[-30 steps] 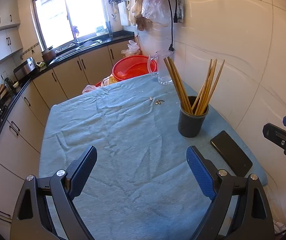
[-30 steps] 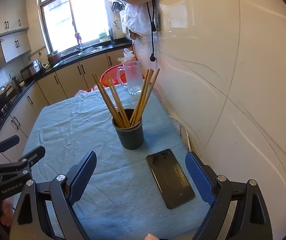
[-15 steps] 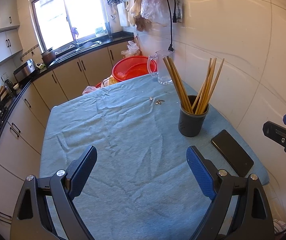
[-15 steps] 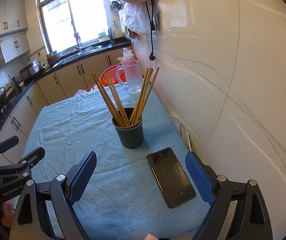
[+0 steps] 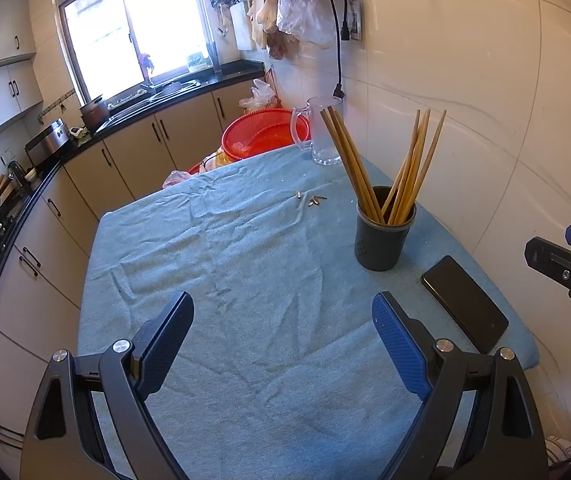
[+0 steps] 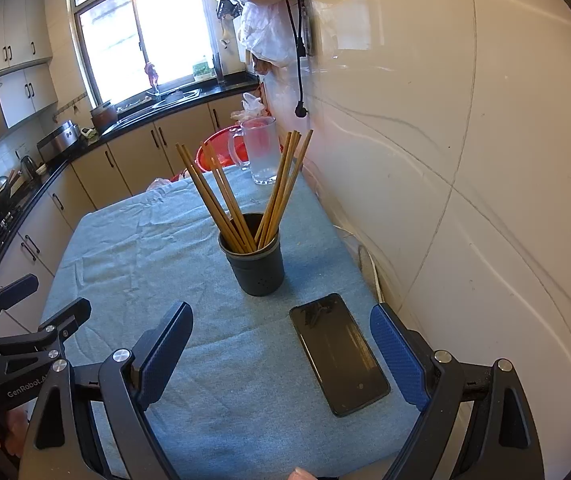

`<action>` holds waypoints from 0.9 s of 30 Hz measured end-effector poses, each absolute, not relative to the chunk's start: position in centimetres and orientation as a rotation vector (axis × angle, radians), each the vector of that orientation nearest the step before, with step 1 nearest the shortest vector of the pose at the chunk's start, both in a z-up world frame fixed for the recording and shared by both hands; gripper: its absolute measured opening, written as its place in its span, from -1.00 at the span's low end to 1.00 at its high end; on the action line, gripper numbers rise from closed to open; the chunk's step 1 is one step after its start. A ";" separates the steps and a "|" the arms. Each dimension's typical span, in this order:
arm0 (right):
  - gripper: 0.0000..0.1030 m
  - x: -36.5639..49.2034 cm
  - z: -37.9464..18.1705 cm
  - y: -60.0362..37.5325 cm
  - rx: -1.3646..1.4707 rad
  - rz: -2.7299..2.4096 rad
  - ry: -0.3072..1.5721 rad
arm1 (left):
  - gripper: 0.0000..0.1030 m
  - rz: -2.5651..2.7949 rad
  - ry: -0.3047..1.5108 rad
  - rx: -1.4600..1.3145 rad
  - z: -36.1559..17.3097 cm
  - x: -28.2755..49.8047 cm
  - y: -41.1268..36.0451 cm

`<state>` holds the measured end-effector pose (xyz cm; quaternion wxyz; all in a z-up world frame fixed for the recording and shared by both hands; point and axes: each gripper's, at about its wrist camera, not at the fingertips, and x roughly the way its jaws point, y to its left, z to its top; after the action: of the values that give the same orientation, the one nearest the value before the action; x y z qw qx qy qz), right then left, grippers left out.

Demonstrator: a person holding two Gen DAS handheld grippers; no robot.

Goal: Organize utensils

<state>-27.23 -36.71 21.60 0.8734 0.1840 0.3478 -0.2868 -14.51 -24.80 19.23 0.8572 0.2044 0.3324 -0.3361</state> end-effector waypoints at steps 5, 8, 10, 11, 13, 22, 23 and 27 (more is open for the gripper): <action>0.81 -27.2 21.6 -36.7 0.385 -0.600 0.726 | 0.75 -0.708 0.697 0.428 19.3 -14.5 -24.8; 0.81 -27.0 21.5 -36.7 0.387 -0.598 0.728 | 0.75 -0.706 0.699 0.430 19.2 -14.4 -24.8; 0.81 -27.0 21.5 -36.7 0.387 -0.598 0.728 | 0.74 -0.707 0.699 0.429 19.2 -14.5 -24.8; 0.81 -27.0 21.5 -36.8 0.387 -0.598 0.728 | 0.74 -0.707 0.698 0.429 19.2 -14.5 -24.8; 0.81 -26.8 21.4 -36.7 0.386 -0.596 0.730 | 0.74 -0.708 0.699 0.429 19.1 -14.4 -24.8; 0.81 -26.5 21.4 -36.7 0.384 -0.592 0.732 | 0.75 -0.707 0.699 0.431 19.1 -14.4 -24.8; 0.81 -26.4 21.4 -36.7 0.384 -0.591 0.732 | 0.75 -0.707 0.699 0.431 19.2 -14.4 -24.8; 0.81 -26.4 21.4 -36.7 0.385 -0.591 0.733 | 0.75 -0.708 0.699 0.432 19.2 -14.4 -24.8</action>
<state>-26.41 -36.71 21.37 0.8733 0.1844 0.3510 -0.2829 -14.40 -24.79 19.21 0.8564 0.2055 0.3328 -0.3370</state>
